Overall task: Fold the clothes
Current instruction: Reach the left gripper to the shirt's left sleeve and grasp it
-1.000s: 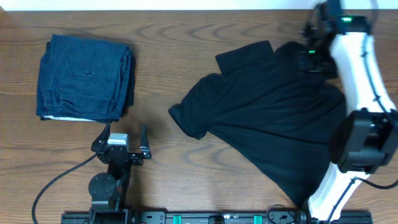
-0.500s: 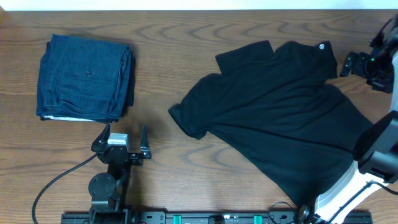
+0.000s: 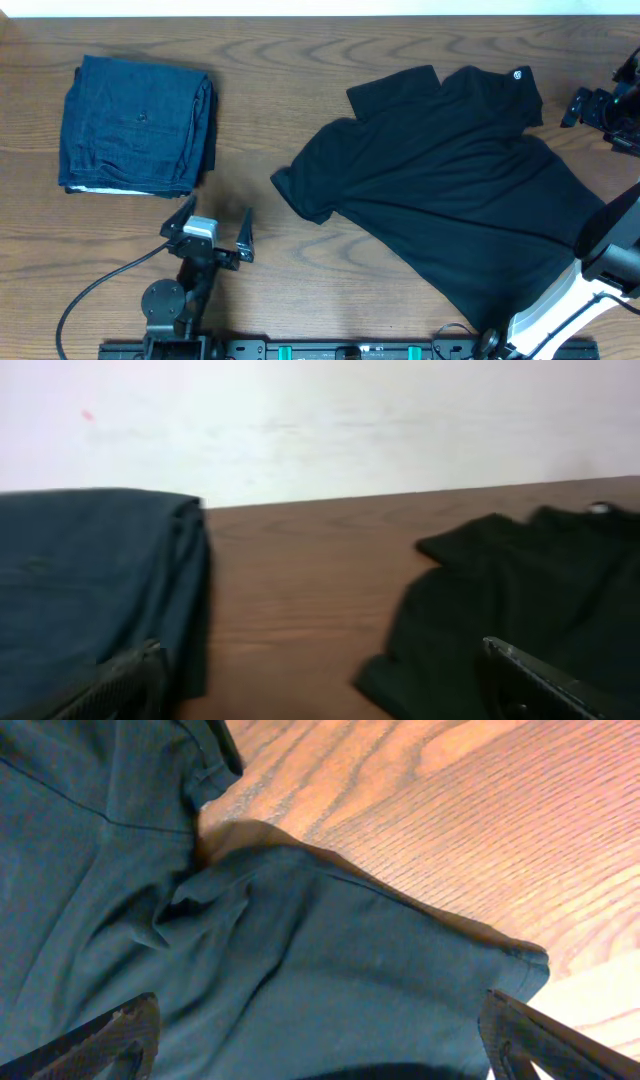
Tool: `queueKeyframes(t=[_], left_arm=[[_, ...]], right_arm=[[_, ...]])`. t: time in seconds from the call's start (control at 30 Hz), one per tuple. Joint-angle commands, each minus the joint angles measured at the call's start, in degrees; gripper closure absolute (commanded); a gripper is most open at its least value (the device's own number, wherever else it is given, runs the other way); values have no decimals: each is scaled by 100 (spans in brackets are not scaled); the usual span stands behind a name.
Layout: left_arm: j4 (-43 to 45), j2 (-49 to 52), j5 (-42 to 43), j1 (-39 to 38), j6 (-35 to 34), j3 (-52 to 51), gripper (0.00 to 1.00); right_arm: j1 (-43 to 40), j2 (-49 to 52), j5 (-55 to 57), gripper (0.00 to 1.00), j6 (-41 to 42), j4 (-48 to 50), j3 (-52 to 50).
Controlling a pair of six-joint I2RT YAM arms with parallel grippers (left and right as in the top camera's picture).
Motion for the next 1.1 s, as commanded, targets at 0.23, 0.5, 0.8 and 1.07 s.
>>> queueKeyframes(t=[0.23, 0.5, 0.8, 1.07], left_arm=[[-1169, 2297, 514, -22, -444, 3025, 2], [-3685, 5716, 533, -260, -289, 6629, 2], [-4894, 8382, 448, -1095, 50, 8338, 2], [-4889, 9648, 448, -1259, 50, 8338, 2]], right_arm=[[-26, 22, 28, 1, 37, 0, 15], [-26, 22, 28, 1, 37, 0, 15], [-26, 22, 28, 1, 37, 0, 15], [-26, 22, 28, 1, 37, 0, 15]])
